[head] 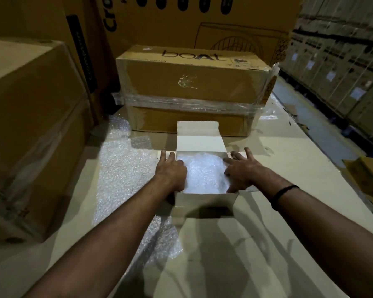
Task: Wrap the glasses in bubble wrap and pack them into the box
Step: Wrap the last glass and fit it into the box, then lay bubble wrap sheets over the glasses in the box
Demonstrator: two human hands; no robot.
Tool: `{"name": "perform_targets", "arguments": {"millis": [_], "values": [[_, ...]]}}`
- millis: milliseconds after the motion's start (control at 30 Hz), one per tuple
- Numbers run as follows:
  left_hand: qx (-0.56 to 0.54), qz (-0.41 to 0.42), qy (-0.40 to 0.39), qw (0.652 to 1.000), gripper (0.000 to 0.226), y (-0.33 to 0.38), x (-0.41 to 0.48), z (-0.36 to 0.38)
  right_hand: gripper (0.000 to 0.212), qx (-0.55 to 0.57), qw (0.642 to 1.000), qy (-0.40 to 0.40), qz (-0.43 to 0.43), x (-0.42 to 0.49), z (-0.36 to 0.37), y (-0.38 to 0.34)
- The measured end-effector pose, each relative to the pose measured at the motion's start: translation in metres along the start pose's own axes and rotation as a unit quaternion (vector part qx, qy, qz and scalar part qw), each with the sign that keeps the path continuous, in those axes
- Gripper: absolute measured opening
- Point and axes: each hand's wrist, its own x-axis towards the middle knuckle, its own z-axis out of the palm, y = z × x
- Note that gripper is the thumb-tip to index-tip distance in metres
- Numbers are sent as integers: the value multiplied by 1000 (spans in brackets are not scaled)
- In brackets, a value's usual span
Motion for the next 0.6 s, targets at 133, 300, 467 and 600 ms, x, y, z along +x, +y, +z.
{"name": "perform_targets", "arguments": {"millis": [133,300,467,600], "values": [[-152,20,60,986,35,-19,-19,-2,67,64,998,6,13,-16,-6,3],[-354,-71,262,895,24,-47,-75,32,51,233,942,239,-23,-64,-15,-27],[-316,-238,167,903,33,-69,-136,93,29,367,897,247,-20,-93,6,-138],[-273,-281,117,913,27,-72,-162,118,57,354,918,175,32,-78,21,-197]]}}
